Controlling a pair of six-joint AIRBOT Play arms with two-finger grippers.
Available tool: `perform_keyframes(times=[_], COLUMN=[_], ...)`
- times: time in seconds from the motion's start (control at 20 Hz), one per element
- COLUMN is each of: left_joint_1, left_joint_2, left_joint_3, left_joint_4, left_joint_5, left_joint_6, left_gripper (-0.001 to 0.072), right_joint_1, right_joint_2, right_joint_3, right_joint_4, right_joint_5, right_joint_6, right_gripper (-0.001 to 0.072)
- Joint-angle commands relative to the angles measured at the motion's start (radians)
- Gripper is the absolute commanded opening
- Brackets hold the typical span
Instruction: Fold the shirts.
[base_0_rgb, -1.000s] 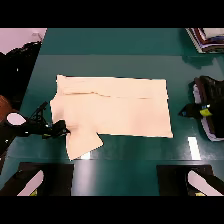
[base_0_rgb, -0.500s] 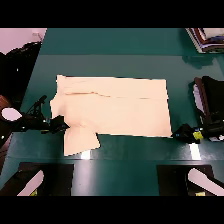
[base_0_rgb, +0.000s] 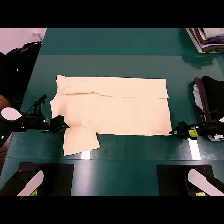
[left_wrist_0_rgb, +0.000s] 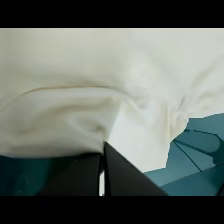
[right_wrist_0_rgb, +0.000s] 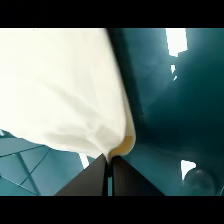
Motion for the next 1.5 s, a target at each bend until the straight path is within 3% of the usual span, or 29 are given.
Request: perform_keyframes(times=[0.0,0.15,0.3,0.5,0.65,0.85,1.1,1.45], left_joint_1=[0.0,0.0,0.0,0.0,0.0,0.0,0.0,0.0], left_joint_2=[0.001,0.047,0.224,0.44,0.47,0.307,-0.097,-0.559], left_joint_3=[0.002,0.001,0.001,0.002,0.008,0.113,0.308,0.603], left_joint_4=[0.016,0.079,0.18,0.111,-0.006,0.008,0.019,0.011], left_joint_5=[-0.017,-0.088,-0.185,-0.413,-0.366,-0.147,0.029,0.102], left_joint_6=[0.002,-0.005,-0.09,-0.161,-0.159,-0.086,0.01,0.062], left_gripper=[0.0022,0.002,0.0021,0.0022,0.0021,0.0022,0.0022,0.0023], right_joint_1=[0.006,-0.005,-0.05,-0.051,0.031,0.201,0.285,0.293], right_joint_2=[0.053,0.156,0.282,0.431,0.401,0.184,-0.142,-0.461], right_joint_3=[0.0,0.031,0.112,0.175,0.251,0.41,0.614,0.893], right_joint_4=[0.005,-0.058,-0.251,-0.425,-0.406,-0.414,-0.413,-0.373], right_joint_5=[-0.014,0.044,0.199,0.274,0.276,0.21,0.163,0.168], right_joint_6=[-0.005,-0.003,0.055,0.08,0.099,0.151,0.176,0.192], right_gripper=[0.0014,0.0013,0.0013,0.0013,0.0013,0.0013,0.0013,0.0015])
